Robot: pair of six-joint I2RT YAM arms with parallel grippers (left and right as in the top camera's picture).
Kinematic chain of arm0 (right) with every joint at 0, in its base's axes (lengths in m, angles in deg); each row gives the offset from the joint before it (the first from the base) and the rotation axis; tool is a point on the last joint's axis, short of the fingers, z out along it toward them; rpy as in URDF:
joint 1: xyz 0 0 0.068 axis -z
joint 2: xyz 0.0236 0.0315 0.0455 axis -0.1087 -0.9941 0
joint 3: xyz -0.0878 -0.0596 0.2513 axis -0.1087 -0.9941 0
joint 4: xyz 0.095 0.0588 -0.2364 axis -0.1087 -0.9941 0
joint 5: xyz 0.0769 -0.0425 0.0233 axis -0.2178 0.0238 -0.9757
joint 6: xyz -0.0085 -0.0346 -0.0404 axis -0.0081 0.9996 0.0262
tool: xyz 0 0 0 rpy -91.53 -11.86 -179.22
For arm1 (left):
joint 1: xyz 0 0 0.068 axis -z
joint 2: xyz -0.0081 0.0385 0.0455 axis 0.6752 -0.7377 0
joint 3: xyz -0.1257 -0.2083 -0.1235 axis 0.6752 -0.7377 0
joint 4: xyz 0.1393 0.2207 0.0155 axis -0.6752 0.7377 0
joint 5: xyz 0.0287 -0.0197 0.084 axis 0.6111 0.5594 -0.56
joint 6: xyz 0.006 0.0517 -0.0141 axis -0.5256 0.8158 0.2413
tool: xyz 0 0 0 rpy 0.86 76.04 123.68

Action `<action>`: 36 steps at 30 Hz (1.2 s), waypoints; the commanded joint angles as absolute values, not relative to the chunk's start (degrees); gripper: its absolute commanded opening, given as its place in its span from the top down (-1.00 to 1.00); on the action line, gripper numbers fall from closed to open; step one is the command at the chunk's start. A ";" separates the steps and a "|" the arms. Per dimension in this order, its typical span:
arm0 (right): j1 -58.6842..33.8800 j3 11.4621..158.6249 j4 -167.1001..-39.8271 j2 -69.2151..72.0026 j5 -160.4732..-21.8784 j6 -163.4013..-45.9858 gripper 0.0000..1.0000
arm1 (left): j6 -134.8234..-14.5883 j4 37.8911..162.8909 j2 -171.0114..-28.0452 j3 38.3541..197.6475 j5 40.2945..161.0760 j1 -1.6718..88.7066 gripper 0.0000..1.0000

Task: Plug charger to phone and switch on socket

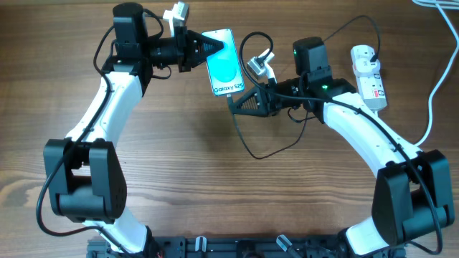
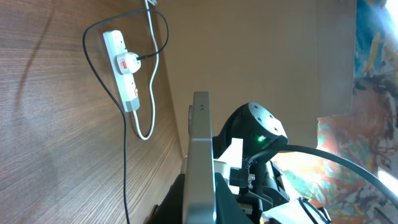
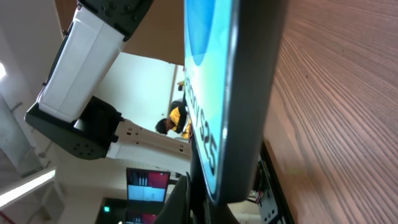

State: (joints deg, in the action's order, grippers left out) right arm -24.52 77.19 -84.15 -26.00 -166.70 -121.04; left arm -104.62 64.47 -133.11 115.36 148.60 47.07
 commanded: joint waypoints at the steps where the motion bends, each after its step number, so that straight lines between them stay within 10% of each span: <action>1: -24.39 77.30 -84.90 -25.48 -167.05 -121.24 0.91 | -104.66 64.23 -133.05 115.90 151.68 47.07 0.92; 36: -22.60 77.30 -82.47 -25.48 -165.68 -122.46 0.91 | -103.11 64.25 -133.05 115.90 155.07 47.09 0.92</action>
State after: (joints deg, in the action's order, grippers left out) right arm -23.76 77.19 -83.54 -26.00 -167.12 -121.65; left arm -104.53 64.25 -133.11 115.36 149.71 46.92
